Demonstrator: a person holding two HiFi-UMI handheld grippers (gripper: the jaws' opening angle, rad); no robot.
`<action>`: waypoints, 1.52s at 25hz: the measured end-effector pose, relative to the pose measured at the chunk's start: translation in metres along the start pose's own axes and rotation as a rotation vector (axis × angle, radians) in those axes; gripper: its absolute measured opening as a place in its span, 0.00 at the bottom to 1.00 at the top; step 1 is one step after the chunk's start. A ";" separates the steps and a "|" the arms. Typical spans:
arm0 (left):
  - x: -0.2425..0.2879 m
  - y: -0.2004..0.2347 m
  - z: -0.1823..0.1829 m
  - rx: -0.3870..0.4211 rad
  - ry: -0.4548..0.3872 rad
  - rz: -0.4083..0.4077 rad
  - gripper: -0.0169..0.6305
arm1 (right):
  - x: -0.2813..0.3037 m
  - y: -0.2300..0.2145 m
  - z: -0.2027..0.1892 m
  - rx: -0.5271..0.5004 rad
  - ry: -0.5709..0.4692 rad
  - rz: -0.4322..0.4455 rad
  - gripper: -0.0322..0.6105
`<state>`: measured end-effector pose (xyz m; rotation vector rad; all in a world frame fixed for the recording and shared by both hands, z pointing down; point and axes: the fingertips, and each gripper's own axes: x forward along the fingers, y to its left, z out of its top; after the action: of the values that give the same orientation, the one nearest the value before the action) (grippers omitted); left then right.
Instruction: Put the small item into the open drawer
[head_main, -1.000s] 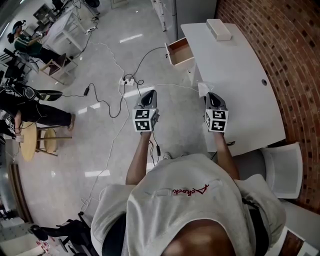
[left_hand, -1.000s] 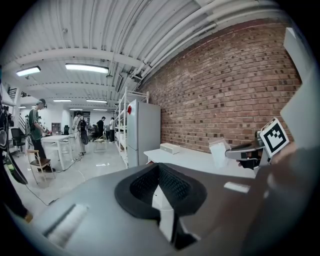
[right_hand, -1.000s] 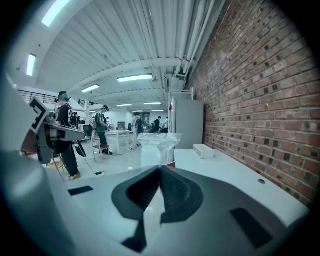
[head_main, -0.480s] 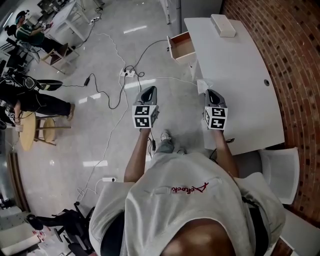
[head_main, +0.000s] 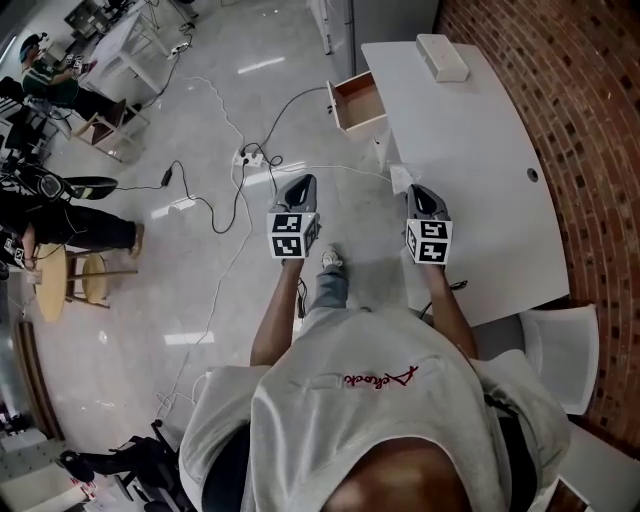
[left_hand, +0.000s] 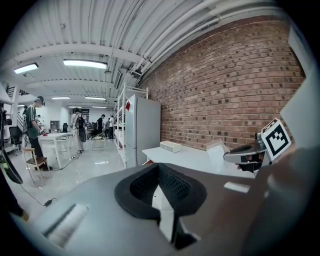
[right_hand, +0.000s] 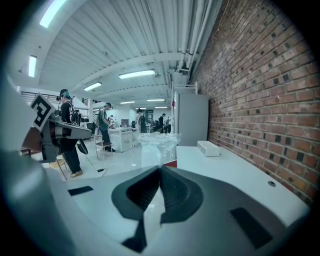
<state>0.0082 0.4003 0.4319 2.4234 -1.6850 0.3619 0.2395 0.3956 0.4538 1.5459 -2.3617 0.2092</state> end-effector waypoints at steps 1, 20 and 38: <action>0.009 0.003 0.002 -0.002 -0.003 -0.007 0.04 | 0.008 -0.002 0.001 0.000 0.003 -0.005 0.07; 0.169 0.166 0.067 -0.028 -0.038 -0.056 0.04 | 0.222 -0.001 0.112 -0.048 -0.018 -0.045 0.07; 0.214 0.240 0.057 -0.035 0.003 -0.080 0.04 | 0.308 0.022 0.129 -0.048 -0.011 -0.065 0.07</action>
<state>-0.1402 0.1095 0.4399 2.4542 -1.5740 0.3220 0.0825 0.1003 0.4363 1.6022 -2.3037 0.1292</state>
